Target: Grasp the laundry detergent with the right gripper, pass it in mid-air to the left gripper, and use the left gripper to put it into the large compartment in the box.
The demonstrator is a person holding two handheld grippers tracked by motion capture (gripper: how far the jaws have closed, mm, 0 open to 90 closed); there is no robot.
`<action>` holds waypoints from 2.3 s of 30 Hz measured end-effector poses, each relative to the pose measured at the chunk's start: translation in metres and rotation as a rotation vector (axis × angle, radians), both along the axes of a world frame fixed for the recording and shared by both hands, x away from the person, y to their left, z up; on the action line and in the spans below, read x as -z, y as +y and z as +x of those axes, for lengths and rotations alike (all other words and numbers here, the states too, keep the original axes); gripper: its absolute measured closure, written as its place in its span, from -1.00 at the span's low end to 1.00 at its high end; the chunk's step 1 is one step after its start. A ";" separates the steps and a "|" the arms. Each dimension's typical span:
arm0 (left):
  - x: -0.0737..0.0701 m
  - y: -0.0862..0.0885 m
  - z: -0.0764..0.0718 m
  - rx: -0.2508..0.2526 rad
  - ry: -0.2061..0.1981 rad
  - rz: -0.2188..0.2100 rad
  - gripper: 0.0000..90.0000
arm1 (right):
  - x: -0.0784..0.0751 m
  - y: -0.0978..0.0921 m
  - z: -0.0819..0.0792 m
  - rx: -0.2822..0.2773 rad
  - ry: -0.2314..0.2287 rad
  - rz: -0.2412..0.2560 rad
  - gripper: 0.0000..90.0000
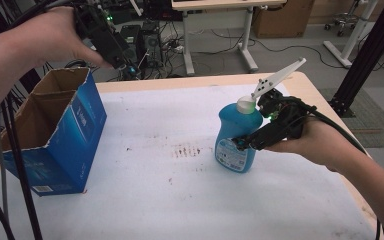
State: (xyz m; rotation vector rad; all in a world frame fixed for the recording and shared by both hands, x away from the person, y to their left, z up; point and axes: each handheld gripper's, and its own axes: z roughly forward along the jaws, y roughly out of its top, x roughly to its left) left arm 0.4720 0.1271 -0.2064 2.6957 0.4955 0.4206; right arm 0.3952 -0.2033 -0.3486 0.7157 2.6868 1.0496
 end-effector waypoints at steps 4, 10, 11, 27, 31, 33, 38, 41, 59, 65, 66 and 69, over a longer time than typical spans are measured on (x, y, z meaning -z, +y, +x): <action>-0.001 0.000 0.000 0.003 -0.001 0.002 -0.62 | 0.000 0.000 0.000 0.005 -0.003 0.002 -0.30; 0.000 0.000 -0.001 0.001 0.003 -0.001 -0.62 | 0.000 0.000 0.000 0.005 -0.007 0.008 -0.27; -0.001 0.000 -0.001 0.003 0.001 0.003 -0.62 | 0.000 0.000 0.000 0.006 -0.008 0.010 -0.26; -0.001 0.001 -0.002 0.000 0.000 0.002 -0.62 | 0.001 0.002 -0.002 0.001 -0.014 0.016 -0.15; -0.001 0.001 -0.002 0.000 0.000 0.004 -0.62 | 0.001 0.001 -0.002 -0.005 -0.013 0.018 -0.12; -0.001 0.001 -0.002 0.000 0.001 0.004 -0.62 | 0.002 0.002 -0.002 -0.003 -0.017 0.022 -0.11; -0.001 0.001 -0.002 0.000 0.001 0.005 -0.62 | 0.002 0.001 -0.003 -0.002 -0.022 0.022 -0.10; -0.001 0.001 -0.002 0.002 0.000 0.005 -0.62 | 0.002 0.002 -0.004 -0.002 -0.036 0.020 -0.08; -0.003 0.001 -0.003 0.015 -0.001 0.000 -0.62 | 0.000 -0.004 -0.002 -0.010 -0.087 0.033 0.00; -0.003 0.000 -0.003 0.026 -0.002 -0.007 -0.62 | -0.008 -0.010 0.002 -0.022 -0.076 0.068 0.00; -0.004 0.000 -0.004 0.028 0.000 -0.010 -0.62 | -0.011 -0.011 0.002 -0.023 -0.076 0.068 0.00; -0.005 -0.002 -0.005 0.042 -0.001 -0.015 -0.62 | -0.020 -0.012 0.004 -0.041 -0.094 0.062 0.00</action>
